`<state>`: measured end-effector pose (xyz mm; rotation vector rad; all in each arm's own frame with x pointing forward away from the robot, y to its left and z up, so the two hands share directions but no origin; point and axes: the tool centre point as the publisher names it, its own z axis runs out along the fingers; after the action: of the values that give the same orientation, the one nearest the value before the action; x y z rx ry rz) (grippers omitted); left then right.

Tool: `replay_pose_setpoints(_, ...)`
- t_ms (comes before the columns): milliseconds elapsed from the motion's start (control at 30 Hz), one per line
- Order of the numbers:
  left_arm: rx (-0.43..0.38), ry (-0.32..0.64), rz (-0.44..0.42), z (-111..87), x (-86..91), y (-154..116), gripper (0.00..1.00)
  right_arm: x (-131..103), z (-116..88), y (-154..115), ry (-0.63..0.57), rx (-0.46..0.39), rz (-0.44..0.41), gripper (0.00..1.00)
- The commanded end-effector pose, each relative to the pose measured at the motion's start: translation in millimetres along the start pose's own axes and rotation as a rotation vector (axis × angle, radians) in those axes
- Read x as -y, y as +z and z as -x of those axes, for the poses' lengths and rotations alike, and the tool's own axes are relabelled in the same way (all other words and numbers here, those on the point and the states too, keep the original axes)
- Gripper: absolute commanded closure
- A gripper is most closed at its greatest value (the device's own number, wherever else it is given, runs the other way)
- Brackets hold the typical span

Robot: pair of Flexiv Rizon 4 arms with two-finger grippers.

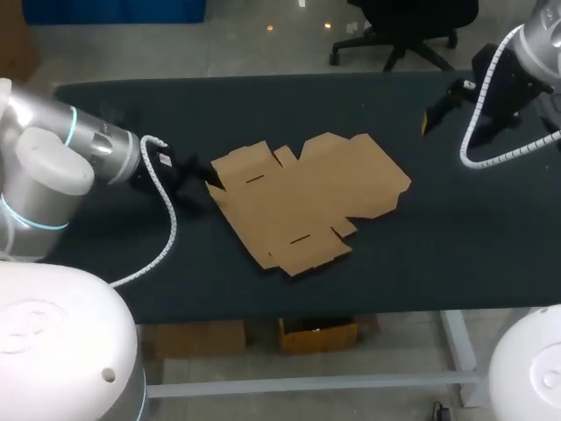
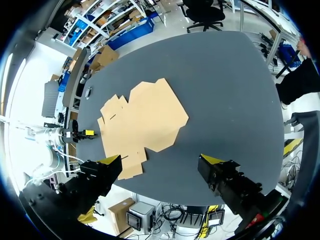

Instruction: Assemble the packaging by folding the flat box into shape, placing the metal phone stand inside, and closing the box properly

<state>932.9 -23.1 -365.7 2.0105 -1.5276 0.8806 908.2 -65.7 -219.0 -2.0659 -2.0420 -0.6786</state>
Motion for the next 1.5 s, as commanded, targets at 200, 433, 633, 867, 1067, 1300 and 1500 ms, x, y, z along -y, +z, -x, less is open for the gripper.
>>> replay_pose_setpoints(200, 0.053, 0.202, 0.185, -20.8, 28.3, -45, 0.00, -2, -3, -2, 0.005, -0.005, -0.010, 0.00)
replay_pose_setpoints(433, 0.084, 0.326, 0.300, -29.3, 46.1, -45, 0.00, 3, -4, 0, 0.030, -0.007, -0.022, 0.00)
replay_pose_setpoints(633, 0.101, 0.399, 0.383, -35.1, 56.5, -42, 0.00, 11, -6, 2, 0.072, -0.004, -0.030, 0.00)
replay_pose_setpoints(867, 0.133, 0.475, 0.442, -43.5, 67.6, -47, 0.00, 19, -4, 1, 0.128, 0.017, 0.001, 0.00)
replay_pose_setpoints(1067, 0.165, 0.500, 0.465, -48.4, 70.7, -53, 0.00, 19, -4, 1, 0.128, 0.017, 0.001, 0.00)
replay_pose_setpoints(1300, 0.165, 0.500, 0.465, -48.4, 70.7, -53, 0.00, 19, -4, 1, 0.128, 0.017, 0.001, 0.00)
replay_pose_setpoints(1500, 0.140, 0.531, 0.470, -41.5, 89.3, -32, 0.00, 12, -16, 8, 0.092, 0.028, -0.016, 0.00)
